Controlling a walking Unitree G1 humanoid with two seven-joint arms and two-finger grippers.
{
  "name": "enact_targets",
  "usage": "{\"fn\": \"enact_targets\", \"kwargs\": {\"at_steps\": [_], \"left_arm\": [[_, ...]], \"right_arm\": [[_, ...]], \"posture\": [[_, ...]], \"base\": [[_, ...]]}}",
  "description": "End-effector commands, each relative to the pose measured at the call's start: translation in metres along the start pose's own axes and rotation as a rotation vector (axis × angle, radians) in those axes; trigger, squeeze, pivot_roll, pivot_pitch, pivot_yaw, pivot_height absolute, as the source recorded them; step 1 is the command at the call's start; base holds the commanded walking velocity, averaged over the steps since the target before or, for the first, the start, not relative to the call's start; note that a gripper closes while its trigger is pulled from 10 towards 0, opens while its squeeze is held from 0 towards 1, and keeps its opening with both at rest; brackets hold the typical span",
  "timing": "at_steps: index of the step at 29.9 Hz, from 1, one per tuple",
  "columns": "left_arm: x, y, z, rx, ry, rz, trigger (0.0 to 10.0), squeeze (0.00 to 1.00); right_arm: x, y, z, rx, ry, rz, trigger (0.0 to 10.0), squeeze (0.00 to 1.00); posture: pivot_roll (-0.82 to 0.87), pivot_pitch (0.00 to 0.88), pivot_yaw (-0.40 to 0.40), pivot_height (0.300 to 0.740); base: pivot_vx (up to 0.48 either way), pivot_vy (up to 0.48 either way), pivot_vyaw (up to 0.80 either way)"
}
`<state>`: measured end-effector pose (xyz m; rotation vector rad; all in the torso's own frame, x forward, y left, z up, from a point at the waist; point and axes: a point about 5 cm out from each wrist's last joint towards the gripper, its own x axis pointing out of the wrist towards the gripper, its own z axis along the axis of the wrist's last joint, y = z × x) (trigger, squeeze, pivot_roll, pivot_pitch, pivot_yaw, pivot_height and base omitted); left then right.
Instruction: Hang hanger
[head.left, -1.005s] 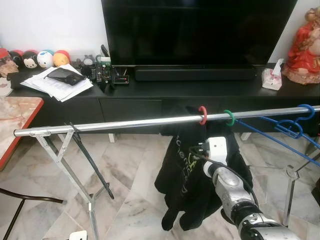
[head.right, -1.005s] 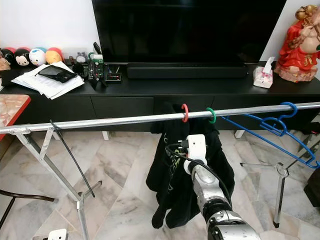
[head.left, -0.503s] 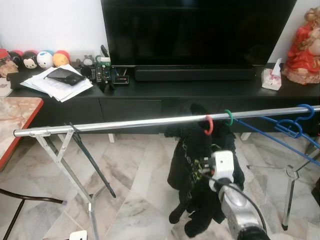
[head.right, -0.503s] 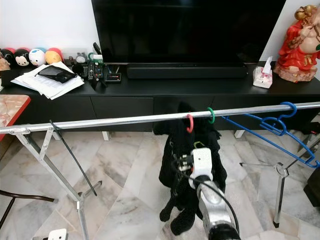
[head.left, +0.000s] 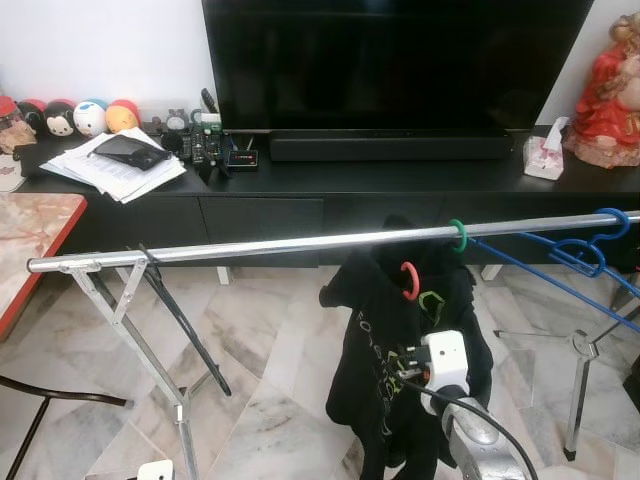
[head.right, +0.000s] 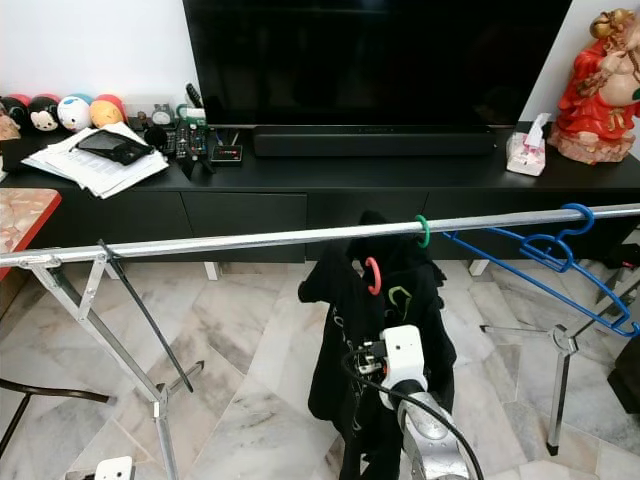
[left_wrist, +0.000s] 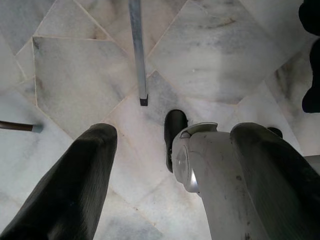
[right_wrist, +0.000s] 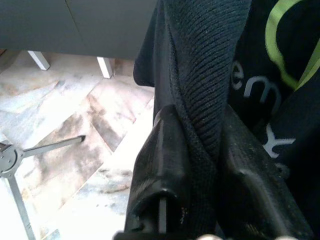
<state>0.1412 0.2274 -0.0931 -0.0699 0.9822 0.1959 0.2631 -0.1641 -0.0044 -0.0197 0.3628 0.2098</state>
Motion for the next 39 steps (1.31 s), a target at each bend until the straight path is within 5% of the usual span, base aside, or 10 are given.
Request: {"fn": "enact_targets", "kwargs": {"at_steps": [1,13,39], "left_arm": [[-0.001,0.001,-0.005,0.013,0.012,0.003,10.0,0.00],[-0.002,0.002,-0.006,0.011,0.014,0.001,10.0,0.00],[-0.002,0.002,-0.007,0.011,0.017,-0.006,10.0,0.00]], "right_arm": [[0.001,-0.003,0.004,0.018,-0.012,-0.015,10.0,0.00],[0.010,-0.002,0.016,0.025,-0.038,-0.008,10.0,0.00],[0.017,0.000,0.029,0.032,-0.066,-0.012,10.0,0.00]], "posture": [[-0.04,0.000,-0.036,0.740],[-0.04,0.000,-0.032,0.740],[-0.04,0.000,-0.029,0.740]], "base": [[0.000,0.000,0.00],[-0.020,0.000,0.00],[-0.364,0.000,0.00]]}}
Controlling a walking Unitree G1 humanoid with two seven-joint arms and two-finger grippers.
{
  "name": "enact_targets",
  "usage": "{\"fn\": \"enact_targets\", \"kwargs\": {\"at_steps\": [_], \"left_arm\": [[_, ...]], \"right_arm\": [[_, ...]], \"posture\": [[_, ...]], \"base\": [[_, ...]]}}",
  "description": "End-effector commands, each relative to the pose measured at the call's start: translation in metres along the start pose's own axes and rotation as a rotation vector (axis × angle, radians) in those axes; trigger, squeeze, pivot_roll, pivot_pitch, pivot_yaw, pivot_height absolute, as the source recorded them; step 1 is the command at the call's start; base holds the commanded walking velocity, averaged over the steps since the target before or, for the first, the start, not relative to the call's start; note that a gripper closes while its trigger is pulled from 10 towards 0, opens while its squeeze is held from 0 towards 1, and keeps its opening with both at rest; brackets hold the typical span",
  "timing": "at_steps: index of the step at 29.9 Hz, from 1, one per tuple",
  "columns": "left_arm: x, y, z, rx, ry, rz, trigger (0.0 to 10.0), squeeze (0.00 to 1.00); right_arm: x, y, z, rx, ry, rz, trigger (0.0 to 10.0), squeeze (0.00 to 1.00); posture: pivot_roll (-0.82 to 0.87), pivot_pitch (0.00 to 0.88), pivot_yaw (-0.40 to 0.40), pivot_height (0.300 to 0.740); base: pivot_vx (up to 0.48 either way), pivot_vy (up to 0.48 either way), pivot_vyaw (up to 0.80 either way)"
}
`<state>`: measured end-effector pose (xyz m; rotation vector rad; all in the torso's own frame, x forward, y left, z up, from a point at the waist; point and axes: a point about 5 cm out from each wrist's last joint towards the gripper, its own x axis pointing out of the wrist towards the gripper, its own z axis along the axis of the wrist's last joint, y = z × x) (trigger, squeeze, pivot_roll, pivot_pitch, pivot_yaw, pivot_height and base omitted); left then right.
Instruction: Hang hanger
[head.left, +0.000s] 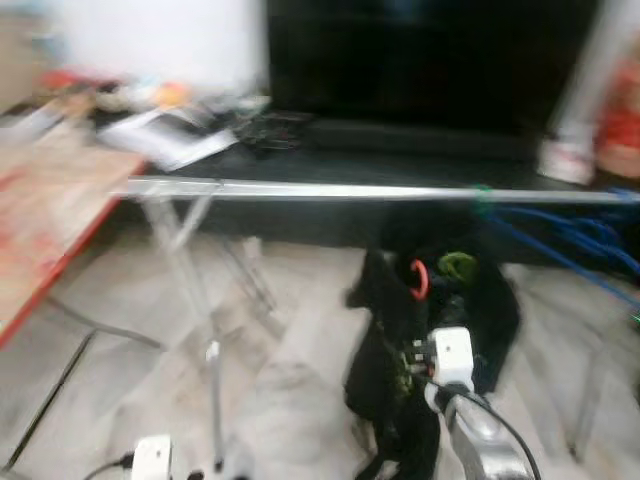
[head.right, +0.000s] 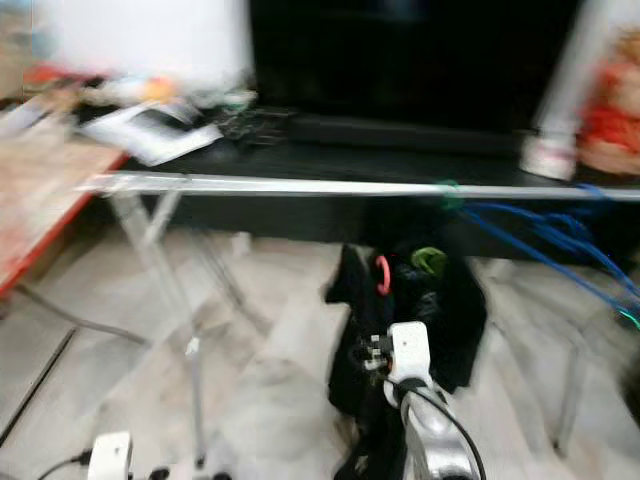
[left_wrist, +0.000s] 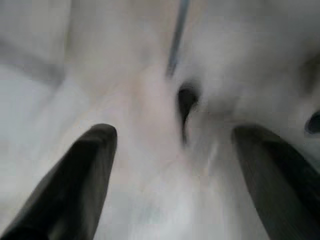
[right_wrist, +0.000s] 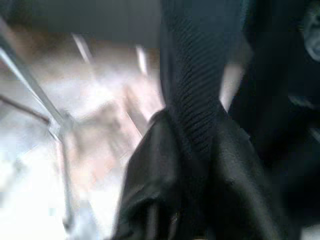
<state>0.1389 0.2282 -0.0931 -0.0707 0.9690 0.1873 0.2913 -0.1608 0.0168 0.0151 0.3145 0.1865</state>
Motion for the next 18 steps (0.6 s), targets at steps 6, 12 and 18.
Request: {"fn": "enact_targets", "kwargs": {"at_steps": [6,12,18], "left_arm": [[-0.0007,0.0012,-0.0045,0.006,0.028,0.002,10.0,0.00],[-0.0005,0.0010,-0.0039,0.007,0.027,0.001,10.0,0.00],[-0.0003,0.0010,-0.0032,0.005,0.026,0.001,10.0,0.00]], "right_arm": [[-0.0001,0.0023,0.0016,0.005,-0.019,0.003,10.0,0.00],[0.0012,0.0018,0.0035,0.007,-0.022,0.000,10.0,0.00],[0.0019,0.0019,0.0044,0.007,-0.024,-0.001,10.0,0.00]], "posture": [[-0.04,0.000,-0.029,0.740],[-0.04,0.000,-0.028,0.740],[-0.04,0.000,-0.027,0.740]], "base": [[-0.384,0.000,0.00],[-0.381,0.000,0.00],[-0.381,0.000,0.00]]}}
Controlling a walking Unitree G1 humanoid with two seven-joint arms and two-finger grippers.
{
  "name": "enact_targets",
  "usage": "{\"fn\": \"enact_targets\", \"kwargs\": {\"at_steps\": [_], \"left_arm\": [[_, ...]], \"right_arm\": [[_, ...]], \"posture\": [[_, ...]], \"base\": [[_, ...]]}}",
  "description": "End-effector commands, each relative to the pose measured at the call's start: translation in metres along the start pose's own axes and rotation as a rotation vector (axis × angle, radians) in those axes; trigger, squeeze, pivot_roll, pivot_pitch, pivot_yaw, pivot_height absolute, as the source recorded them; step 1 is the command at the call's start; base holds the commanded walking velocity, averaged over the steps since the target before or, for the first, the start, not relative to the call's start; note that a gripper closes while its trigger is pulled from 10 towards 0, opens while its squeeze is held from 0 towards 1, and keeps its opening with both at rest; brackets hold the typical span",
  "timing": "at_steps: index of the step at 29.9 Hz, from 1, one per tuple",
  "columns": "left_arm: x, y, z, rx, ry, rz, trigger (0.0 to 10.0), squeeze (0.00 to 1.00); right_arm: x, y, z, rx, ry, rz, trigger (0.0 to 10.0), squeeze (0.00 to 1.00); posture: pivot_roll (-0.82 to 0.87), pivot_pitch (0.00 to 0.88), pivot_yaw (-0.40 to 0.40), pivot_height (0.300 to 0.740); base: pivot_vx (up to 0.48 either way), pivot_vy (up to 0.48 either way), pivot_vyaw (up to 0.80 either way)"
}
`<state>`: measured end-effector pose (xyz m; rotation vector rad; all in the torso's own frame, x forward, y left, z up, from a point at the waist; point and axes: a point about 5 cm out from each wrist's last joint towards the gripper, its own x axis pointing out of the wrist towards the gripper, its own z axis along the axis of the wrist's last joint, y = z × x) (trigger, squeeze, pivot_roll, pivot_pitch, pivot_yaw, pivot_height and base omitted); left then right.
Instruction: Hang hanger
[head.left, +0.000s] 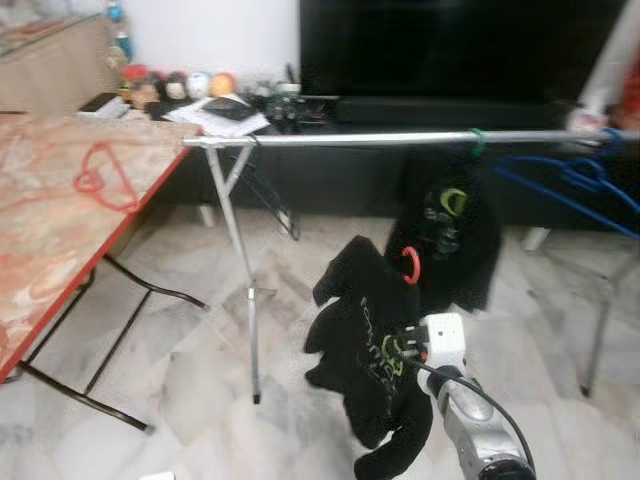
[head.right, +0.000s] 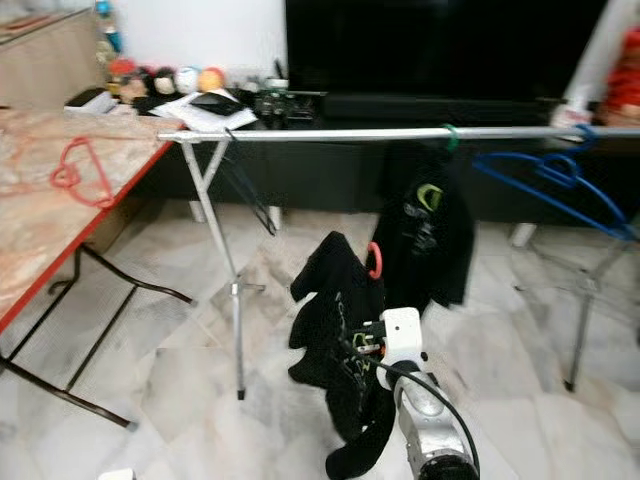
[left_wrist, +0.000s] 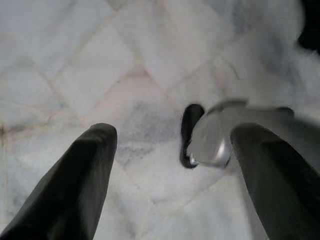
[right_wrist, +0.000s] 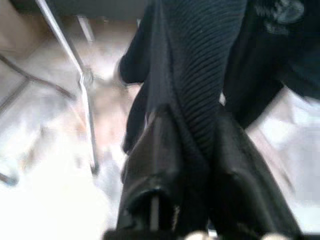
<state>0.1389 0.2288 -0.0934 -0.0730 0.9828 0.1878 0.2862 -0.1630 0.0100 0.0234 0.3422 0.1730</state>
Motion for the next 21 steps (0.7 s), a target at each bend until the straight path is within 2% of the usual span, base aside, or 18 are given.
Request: {"fn": "enact_targets", "kwargs": {"at_steps": [1,11,21], "left_arm": [[-0.0006,0.0003,-0.0030,0.006,0.012,0.000,10.0,0.00],[-0.0004,0.0000,-0.0021,0.002,0.008,0.002,10.0,0.00],[-0.0004,0.0003,-0.0021,0.004,0.009,0.002,10.0,0.00]], "right_arm": [[0.0046,0.0036,0.0126,-0.005,-0.051,0.010,10.0,0.00],[0.0070,0.0042,0.0148,-0.010,-0.044,0.022,10.0,0.00],[0.0079,0.0027,0.0155,-0.013,-0.034,0.025,10.0,0.00]], "posture": [[-0.04,0.000,-0.027,0.740],[-0.04,0.000,-0.028,0.740],[-0.04,0.000,-0.027,0.740]], "base": [[-0.379,0.000,0.00],[-0.359,0.000,0.00],[0.000,0.000,0.00]]}}
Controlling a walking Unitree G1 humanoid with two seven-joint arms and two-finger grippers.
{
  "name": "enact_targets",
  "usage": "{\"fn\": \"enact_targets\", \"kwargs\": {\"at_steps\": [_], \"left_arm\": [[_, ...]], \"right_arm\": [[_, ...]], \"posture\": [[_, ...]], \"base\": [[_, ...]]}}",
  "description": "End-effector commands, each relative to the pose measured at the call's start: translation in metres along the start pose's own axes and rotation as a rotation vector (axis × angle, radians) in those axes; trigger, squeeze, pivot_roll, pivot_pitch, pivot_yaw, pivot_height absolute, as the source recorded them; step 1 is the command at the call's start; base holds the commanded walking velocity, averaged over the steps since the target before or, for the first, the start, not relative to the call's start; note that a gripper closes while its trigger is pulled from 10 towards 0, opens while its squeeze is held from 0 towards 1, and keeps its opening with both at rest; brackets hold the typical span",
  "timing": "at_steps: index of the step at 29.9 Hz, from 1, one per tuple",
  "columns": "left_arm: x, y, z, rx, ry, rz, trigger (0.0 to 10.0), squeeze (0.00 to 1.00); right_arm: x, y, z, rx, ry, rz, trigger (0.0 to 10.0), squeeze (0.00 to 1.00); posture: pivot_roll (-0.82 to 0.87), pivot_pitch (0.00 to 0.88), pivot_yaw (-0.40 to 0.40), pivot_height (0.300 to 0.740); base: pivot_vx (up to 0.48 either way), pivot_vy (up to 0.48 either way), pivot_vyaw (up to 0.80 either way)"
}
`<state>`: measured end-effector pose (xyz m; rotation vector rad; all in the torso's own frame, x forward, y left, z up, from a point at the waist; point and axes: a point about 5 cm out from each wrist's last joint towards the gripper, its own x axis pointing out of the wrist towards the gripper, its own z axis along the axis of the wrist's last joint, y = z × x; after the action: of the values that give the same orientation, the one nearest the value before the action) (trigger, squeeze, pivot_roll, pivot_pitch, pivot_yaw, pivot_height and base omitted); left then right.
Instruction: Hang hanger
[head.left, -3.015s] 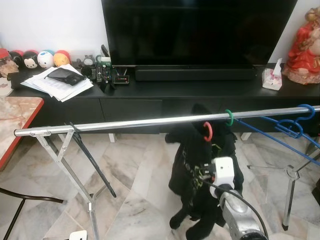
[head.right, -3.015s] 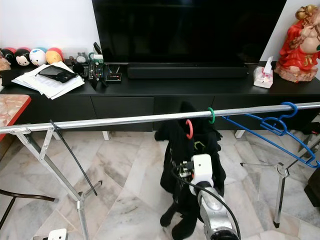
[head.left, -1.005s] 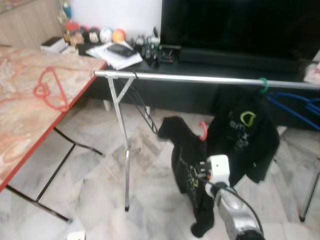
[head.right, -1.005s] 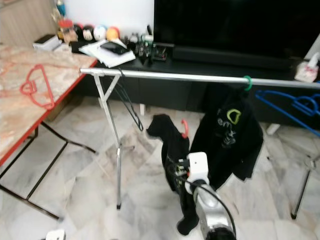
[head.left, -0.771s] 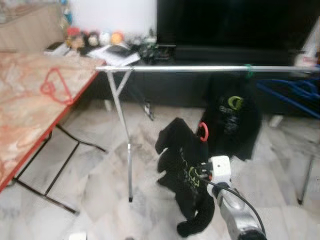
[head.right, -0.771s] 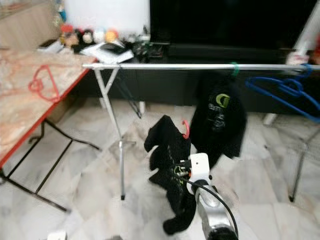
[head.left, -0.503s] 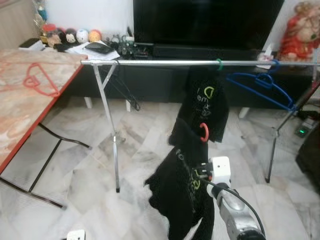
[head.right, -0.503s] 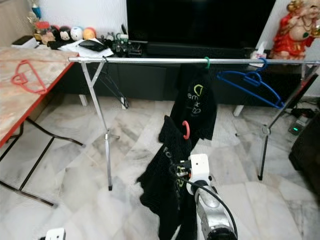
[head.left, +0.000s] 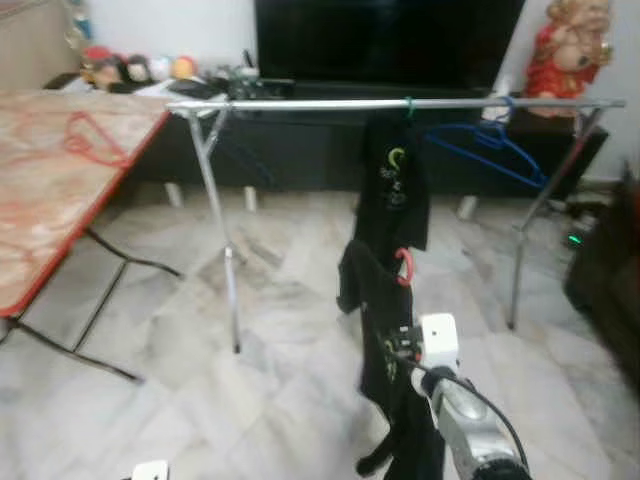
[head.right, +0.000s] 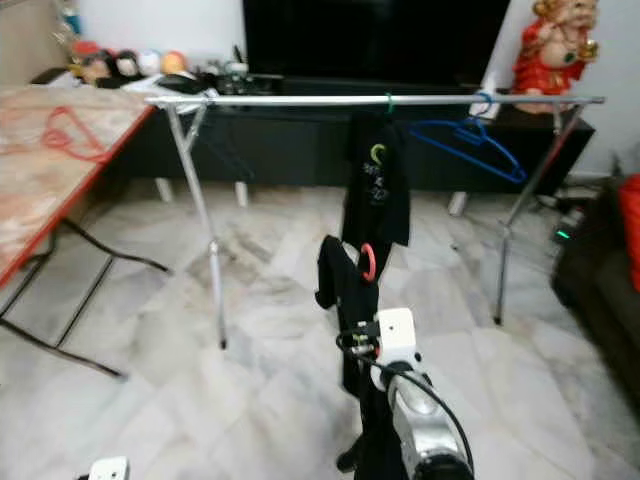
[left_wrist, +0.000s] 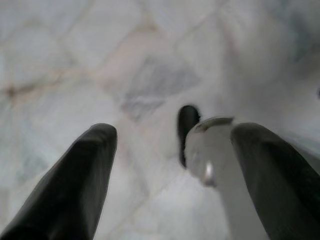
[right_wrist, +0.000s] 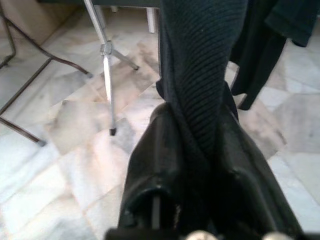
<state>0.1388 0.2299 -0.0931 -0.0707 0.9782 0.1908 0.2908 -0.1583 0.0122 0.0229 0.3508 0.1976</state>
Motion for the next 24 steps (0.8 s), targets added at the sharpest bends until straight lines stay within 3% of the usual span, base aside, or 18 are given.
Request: {"fn": "enact_targets", "kwargs": {"at_steps": [1,4,10,13,15,18,20,22,24], "left_arm": [[0.000,-0.001,-0.002,0.004,0.013,-0.001,10.0,0.00],[0.000,-0.001,-0.002,0.006,0.011,0.001,10.0,0.00],[0.000,-0.002,0.003,0.048,-0.028,-0.023,10.0,0.00],[0.000,-0.003,0.010,0.105,-0.082,-0.041,10.0,0.00],[0.000,-0.003,0.011,0.113,-0.091,-0.040,10.0,0.00],[0.000,-0.003,0.016,0.149,-0.140,-0.031,10.0,0.00],[-0.001,0.005,0.049,0.208,-0.304,-0.022,10.0,0.00],[-0.009,0.022,0.102,0.255,-0.502,-0.070,10.0,0.00],[-0.012,0.019,0.113,0.292,-0.543,-0.114,10.0,0.00]], "right_arm": [[0.004,-0.001,0.012,-0.012,-0.039,0.006,10.0,0.00],[0.004,0.000,0.011,-0.028,-0.016,0.034,10.0,0.00],[0.004,-0.005,0.009,-0.152,0.059,0.091,10.0,0.00],[0.002,-0.018,0.017,-0.273,0.081,0.157,10.0,0.00],[0.001,-0.020,0.018,-0.297,0.084,0.174,10.0,0.00],[0.000,-0.023,0.021,-0.434,0.137,0.261,10.0,0.00],[0.000,-0.027,0.027,-0.458,0.156,0.289,10.0,0.00],[0.002,-0.029,0.034,-0.486,0.141,0.290,10.0,0.00],[0.004,-0.031,0.038,-0.504,0.140,0.291,10.0,0.00]], "posture": [[-0.03,0.000,-0.028,0.740],[-0.03,0.000,-0.028,0.740],[-0.04,0.000,-0.021,0.740],[-0.04,0.000,-0.018,0.740],[-0.04,0.000,-0.018,0.740],[-0.03,0.000,-0.018,0.740],[-0.03,0.000,-0.019,0.740],[-0.03,0.000,-0.019,0.740],[-0.03,0.000,-0.017,0.740]], "base": [[0.000,0.000,0.00],[0.000,0.000,0.00],[0.000,0.000,0.00],[0.000,0.000,0.00],[0.000,0.000,0.00],[0.000,0.000,0.00],[0.000,0.000,0.00],[0.000,0.000,0.00],[0.000,0.000,0.00]]}}
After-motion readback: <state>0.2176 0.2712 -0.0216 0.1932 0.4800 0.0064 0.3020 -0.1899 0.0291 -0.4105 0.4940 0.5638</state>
